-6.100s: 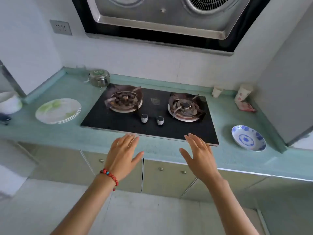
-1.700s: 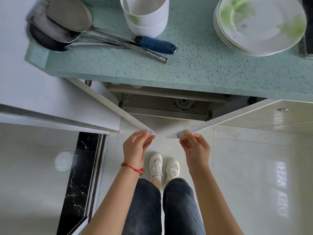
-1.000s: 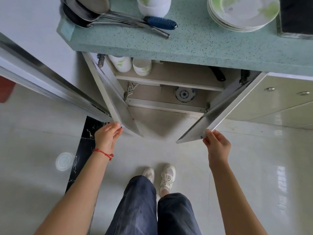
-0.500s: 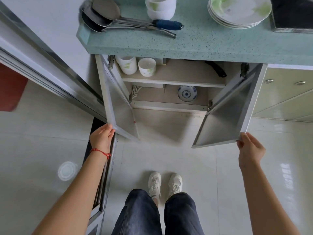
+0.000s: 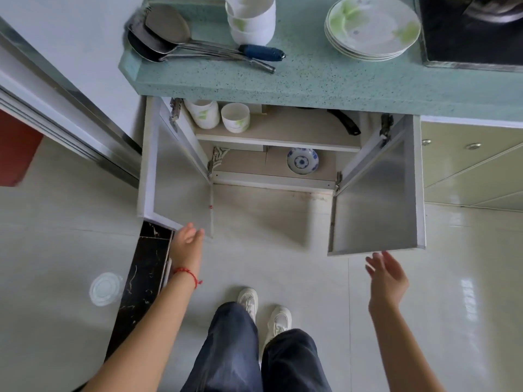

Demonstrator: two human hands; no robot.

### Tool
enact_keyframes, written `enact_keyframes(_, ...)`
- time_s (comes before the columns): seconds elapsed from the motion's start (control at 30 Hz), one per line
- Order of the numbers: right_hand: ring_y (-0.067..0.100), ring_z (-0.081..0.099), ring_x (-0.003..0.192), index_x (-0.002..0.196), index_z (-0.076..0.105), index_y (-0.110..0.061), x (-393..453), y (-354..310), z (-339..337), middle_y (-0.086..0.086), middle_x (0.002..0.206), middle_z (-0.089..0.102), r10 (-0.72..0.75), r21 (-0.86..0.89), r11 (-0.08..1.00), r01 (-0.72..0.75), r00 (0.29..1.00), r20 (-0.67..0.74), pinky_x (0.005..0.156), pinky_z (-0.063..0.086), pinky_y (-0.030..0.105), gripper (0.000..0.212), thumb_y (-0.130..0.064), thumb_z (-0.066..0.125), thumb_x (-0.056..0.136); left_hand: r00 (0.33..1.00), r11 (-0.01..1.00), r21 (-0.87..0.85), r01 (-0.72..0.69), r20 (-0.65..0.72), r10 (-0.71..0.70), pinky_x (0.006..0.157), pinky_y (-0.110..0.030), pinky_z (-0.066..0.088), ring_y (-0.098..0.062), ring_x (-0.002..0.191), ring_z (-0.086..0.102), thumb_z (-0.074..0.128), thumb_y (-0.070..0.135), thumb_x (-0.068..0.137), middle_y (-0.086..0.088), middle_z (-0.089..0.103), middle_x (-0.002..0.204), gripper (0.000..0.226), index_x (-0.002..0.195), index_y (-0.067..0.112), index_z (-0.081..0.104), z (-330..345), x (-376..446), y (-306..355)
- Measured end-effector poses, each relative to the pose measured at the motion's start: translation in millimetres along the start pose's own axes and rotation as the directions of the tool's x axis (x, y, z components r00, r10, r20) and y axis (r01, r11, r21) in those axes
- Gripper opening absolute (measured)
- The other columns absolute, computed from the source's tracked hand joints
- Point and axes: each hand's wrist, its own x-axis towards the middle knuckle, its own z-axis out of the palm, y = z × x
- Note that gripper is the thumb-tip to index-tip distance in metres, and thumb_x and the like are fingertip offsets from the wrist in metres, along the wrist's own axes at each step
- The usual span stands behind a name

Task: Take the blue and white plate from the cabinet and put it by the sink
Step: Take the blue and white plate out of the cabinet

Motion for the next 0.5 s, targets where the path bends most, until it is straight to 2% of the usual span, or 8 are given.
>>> enact_keyframes(0.07,0.011,0.065,0.071,0.112,0.056,0.001,-10,5,4,0.015,0.092,0.062,-0.014,-0.124,0.992,0.021,0.998,0.054,0.070,0.054,0.019,0.026,-0.009,0.055,0.088,0.981,0.972,0.164,-0.167,0.130,0.146,0.091,-0.033,0.043,-0.029,0.107,0.058,0.059,0.011,0.084,-0.020,0.060,0.120,0.035,0.117,0.001,0.054,19,-18,-1)
enact_keyframes(0.13,0.024,0.061,0.085,0.109,0.059,-0.004,-16,8,10,0.015,0.098,0.064,-0.030,-0.252,0.966,0.056,0.994,0.103,0.081,0.051,0.036,0.024,-0.013,0.056,0.088,0.925,0.897,0.277,-0.344,0.264,0.273,0.091,-0.029,0.039,-0.028,0.110,0.055,0.059,0.012,0.084,-0.019,0.059,0.121,0.035,0.117,0.002,0.054,35,-30,0)
enact_keyframes(0.17,0.023,0.059,0.087,0.109,0.060,-0.007,-17,8,15,0.013,0.099,0.064,-0.043,-0.301,0.950,0.076,0.992,0.116,0.081,0.048,0.036,0.023,-0.015,0.056,0.088,0.893,0.851,0.321,-0.416,0.322,0.315,0.092,-0.028,0.038,-0.028,0.112,0.054,0.060,0.012,0.084,-0.018,0.059,0.121,0.035,0.117,0.002,0.054,40,-33,3)
enact_keyframes(0.27,0.018,0.056,0.087,0.109,0.060,-0.012,-14,5,37,0.007,0.103,0.063,-0.064,-0.387,0.913,0.130,0.982,0.179,0.076,0.038,0.023,0.022,-0.019,0.055,0.088,0.794,0.708,0.388,-0.591,0.438,0.423,0.095,-0.036,0.042,-0.031,0.112,0.055,0.062,0.015,0.083,-0.019,0.060,0.119,0.037,0.116,0.001,0.055,58,-22,9)
enact_keyframes(0.3,0.020,0.057,0.090,0.111,0.059,-0.012,-10,5,46,0.009,0.107,0.063,-0.071,-0.426,0.891,0.158,0.975,0.212,0.076,0.040,0.024,0.024,-0.019,0.055,0.089,0.769,0.660,0.416,-0.626,0.469,0.434,0.096,-0.040,0.043,-0.032,0.111,0.055,0.062,0.016,0.083,-0.020,0.061,0.118,0.037,0.116,0.000,0.055,64,-15,12)
enact_keyframes(0.4,0.028,0.055,0.107,0.119,0.053,-0.010,5,2,74,0.013,0.121,0.059,-0.085,-0.571,0.776,0.268,0.941,0.327,0.091,0.045,0.038,0.031,-0.022,0.053,0.090,0.709,0.497,0.510,-0.702,0.571,0.415,0.100,-0.045,0.041,-0.033,0.120,0.050,0.058,0.025,0.086,-0.018,0.058,0.125,0.041,0.120,0.003,0.052,80,15,16)
enact_keyframes(0.5,0.029,0.052,0.114,0.123,0.050,-0.010,26,0,104,0.012,0.129,0.054,-0.102,-0.645,0.680,0.349,0.916,0.387,0.094,0.044,0.039,0.036,-0.026,0.049,0.091,0.680,0.386,0.562,-0.732,0.640,0.359,0.107,-0.043,0.033,-0.028,0.130,0.039,0.050,0.034,0.089,-0.013,0.049,0.136,0.047,0.127,0.007,0.045,97,47,22)
